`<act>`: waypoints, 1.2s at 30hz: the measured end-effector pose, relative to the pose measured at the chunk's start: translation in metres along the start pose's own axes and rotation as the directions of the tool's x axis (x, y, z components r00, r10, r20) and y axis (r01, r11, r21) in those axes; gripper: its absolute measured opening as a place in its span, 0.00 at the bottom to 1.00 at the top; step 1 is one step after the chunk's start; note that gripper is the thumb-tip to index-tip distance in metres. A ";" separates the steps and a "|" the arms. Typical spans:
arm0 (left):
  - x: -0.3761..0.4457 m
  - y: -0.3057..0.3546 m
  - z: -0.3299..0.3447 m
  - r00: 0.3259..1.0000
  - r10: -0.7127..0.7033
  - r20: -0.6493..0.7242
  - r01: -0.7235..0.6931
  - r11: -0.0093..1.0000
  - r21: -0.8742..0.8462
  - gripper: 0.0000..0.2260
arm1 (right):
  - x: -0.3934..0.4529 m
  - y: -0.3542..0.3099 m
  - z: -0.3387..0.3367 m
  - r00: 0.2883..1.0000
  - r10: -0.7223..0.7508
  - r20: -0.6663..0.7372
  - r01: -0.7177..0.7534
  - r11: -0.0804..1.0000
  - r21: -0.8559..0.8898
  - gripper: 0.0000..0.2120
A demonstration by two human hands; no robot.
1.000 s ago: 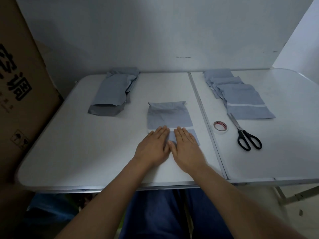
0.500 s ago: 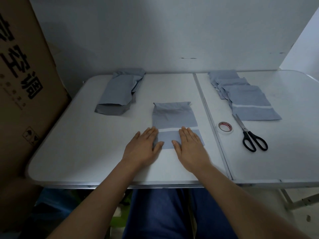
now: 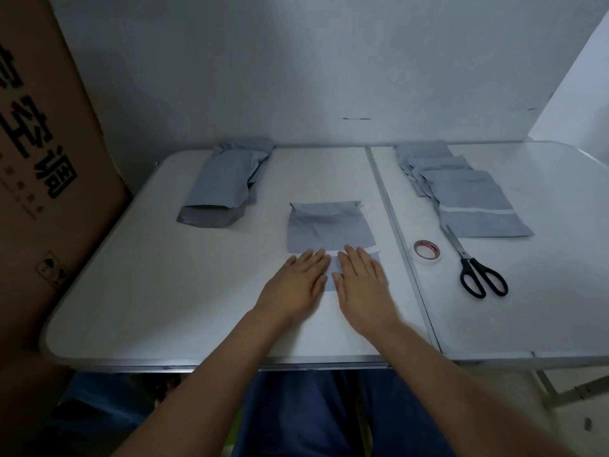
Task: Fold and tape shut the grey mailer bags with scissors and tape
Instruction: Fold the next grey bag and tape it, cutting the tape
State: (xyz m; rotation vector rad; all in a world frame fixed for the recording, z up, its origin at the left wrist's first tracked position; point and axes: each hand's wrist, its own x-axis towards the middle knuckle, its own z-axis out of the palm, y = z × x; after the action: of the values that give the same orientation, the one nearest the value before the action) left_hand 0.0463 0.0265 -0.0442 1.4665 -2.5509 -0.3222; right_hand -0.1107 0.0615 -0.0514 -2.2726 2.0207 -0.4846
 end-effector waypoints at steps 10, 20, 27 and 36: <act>-0.003 -0.006 0.002 1.000 0.018 -0.007 -0.018 1.000 -0.018 0.22 | 0.008 0.012 0.006 0.999 0.009 0.033 -0.010 0.999 0.037 0.37; -0.005 -0.006 0.003 1.000 0.009 -0.001 -0.009 1.000 -0.025 0.22 | -0.001 0.044 0.007 0.994 0.111 0.001 -0.111 0.994 0.016 0.26; -0.005 -0.007 -0.003 0.998 0.024 0.055 -0.018 0.994 -0.107 0.26 | -0.004 0.045 0.005 0.990 0.137 -0.031 -0.137 0.990 0.017 0.27; -0.005 -0.012 -0.016 0.969 0.191 -0.155 -0.185 0.981 0.050 0.15 | -0.003 0.049 0.003 0.990 0.128 -0.063 -0.119 0.984 0.134 0.23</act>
State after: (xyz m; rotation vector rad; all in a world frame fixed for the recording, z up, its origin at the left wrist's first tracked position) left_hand 0.0631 0.0228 -0.0322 1.1952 -2.5505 -0.1275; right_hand -0.1568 0.0573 -0.0670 -2.0693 2.0806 -0.6753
